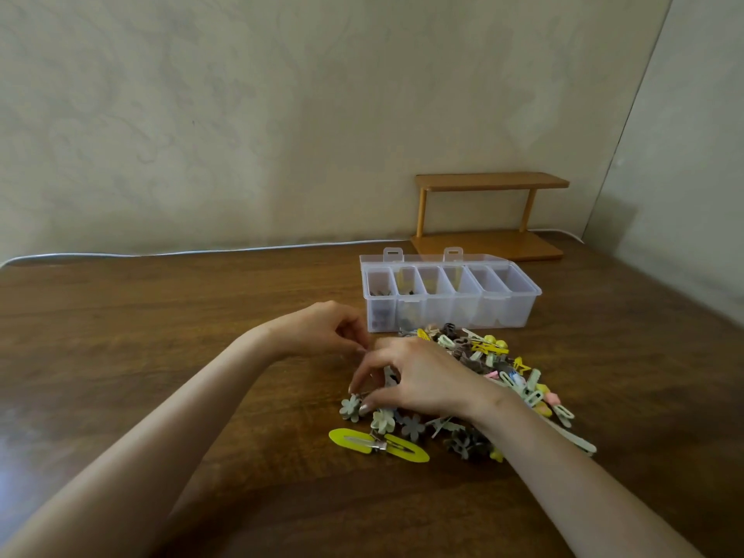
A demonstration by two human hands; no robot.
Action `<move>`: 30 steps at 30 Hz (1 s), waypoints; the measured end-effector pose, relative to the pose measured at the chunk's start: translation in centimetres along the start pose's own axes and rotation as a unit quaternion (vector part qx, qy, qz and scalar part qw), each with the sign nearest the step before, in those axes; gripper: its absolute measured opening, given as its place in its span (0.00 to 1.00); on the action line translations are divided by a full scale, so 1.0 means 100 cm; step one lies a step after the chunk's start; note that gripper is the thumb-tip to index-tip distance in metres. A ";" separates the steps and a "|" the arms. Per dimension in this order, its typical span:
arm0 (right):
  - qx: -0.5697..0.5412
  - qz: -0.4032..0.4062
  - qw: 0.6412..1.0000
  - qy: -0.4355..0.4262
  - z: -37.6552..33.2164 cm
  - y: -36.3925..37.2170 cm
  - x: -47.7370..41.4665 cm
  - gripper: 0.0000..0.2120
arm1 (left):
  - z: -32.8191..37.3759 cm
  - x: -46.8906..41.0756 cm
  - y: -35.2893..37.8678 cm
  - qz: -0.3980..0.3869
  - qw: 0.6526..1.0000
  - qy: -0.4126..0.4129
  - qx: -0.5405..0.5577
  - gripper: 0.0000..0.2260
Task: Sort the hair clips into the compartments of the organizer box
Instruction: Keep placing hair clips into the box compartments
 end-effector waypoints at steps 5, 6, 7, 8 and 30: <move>0.048 0.053 0.997 -0.008 0.003 -0.011 0.001 0.11 | -0.003 -0.001 0.001 -0.001 1.000 -0.004 0.013 0.06; 0.027 0.041 0.999 -0.019 0.001 -0.010 0.002 0.12 | -0.002 -0.001 0.001 0.000 1.000 -0.004 0.014 0.06; 0.007 0.024 0.999 -0.030 -0.002 -0.007 0.002 0.12 | -0.002 -0.001 0.001 0.002 1.000 -0.002 0.012 0.05; -0.005 0.009 0.999 -0.040 -0.005 -0.003 0.003 0.12 | -0.001 -0.002 0.000 0.004 1.000 0.000 0.009 0.04; -0.028 0.385 0.922 0.025 0.050 -0.124 -0.014 0.02 | 0.013 0.005 -0.026 0.174 0.982 0.020 0.069 0.03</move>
Point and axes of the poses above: each hand's wrist, its own x-axis away from the middle knuckle, its own y-axis out of the palm, z = x × y, the point moved 8 cm from there along -x, towards the middle knuckle, and after that the axes turned 15 degrees about -x, right-handed, at the moved point
